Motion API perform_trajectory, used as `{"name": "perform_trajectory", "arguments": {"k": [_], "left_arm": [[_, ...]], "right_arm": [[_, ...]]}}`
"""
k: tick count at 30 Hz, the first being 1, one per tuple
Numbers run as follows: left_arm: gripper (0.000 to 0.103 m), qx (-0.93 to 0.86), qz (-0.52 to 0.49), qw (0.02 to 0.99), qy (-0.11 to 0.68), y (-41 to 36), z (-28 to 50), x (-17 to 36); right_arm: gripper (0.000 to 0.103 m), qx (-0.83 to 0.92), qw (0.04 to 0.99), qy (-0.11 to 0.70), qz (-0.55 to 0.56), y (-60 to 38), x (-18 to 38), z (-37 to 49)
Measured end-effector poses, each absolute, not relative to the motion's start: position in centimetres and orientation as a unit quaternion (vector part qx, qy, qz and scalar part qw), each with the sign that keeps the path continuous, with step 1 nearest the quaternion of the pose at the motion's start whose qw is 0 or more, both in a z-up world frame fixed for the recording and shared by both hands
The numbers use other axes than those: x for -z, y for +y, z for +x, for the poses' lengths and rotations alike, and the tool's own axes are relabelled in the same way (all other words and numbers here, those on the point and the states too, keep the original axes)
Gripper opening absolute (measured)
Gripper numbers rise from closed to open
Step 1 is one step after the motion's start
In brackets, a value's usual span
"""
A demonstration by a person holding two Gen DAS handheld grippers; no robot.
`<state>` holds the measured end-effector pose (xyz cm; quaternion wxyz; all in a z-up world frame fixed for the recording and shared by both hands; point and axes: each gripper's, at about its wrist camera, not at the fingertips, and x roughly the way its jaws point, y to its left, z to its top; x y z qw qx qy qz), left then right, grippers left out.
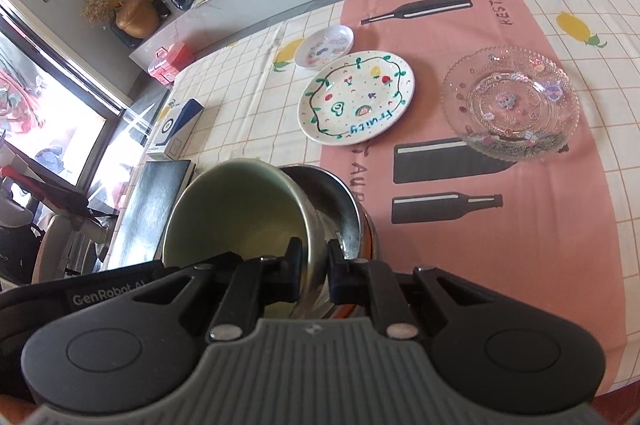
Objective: Organize plates and bowls
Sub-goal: 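Carry the pale green bowl with the left tool over the stacked steel bowls, then lower the pale green bowl into the steel bowl stack and open the left tool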
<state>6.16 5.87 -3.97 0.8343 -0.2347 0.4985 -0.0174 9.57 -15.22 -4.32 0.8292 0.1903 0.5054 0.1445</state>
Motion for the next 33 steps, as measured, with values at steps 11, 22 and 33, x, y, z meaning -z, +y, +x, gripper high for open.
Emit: {"name": "perform_trajectory", "arguments": {"k": [11,22,33], "left_arm": [[0.015,0.015,-0.198,0.827,0.526,6.2,7.3,4.5],[0.021,0.012,-0.229,0.821,0.523,7.9,7.3,3.4],[0.029,0.010,-0.244,0.832,0.498,8.9,6.7,1.8]], "right_arm": [[0.008,-0.153,0.825,0.528,0.135,-13.0,5.5,11.3],[0.007,-0.180,0.827,0.529,0.057,-11.1,5.7,13.5],[0.008,-0.194,0.828,0.526,0.004,-9.7,5.9,13.9]]}}
